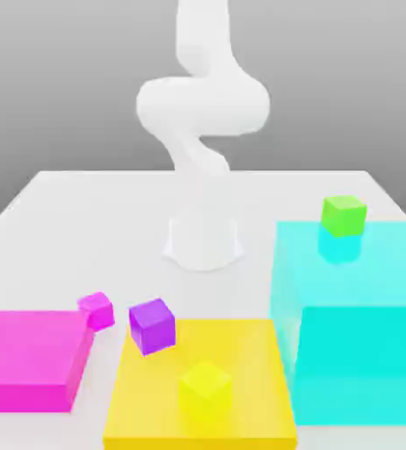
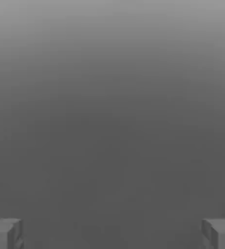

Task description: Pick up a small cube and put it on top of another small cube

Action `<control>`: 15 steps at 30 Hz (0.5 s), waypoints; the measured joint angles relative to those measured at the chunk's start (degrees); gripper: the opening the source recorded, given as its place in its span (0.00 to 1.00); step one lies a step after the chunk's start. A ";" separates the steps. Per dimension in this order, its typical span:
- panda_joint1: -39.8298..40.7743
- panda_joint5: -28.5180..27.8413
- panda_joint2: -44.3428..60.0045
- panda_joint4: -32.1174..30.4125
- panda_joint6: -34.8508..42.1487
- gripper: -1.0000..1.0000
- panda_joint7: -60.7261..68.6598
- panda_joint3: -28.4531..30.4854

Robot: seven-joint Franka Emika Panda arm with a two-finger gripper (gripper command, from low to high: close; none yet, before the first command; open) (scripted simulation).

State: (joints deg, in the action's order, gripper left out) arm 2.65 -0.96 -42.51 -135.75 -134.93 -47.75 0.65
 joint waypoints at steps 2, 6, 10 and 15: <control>2.58 -0.91 3.30 -3.78 -3.05 0.50 -1.87 0.75; 7.74 -2.52 9.76 -11.19 -9.02 0.50 -5.46 2.53; 13.10 -3.95 16.39 -18.80 -15.09 0.50 -9.02 4.68; 20.52 -5.32 26.16 -29.16 -23.75 0.50 -13.50 8.06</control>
State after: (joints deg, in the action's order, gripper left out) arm 23.18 -6.28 -16.35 -164.90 -158.68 -61.26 8.71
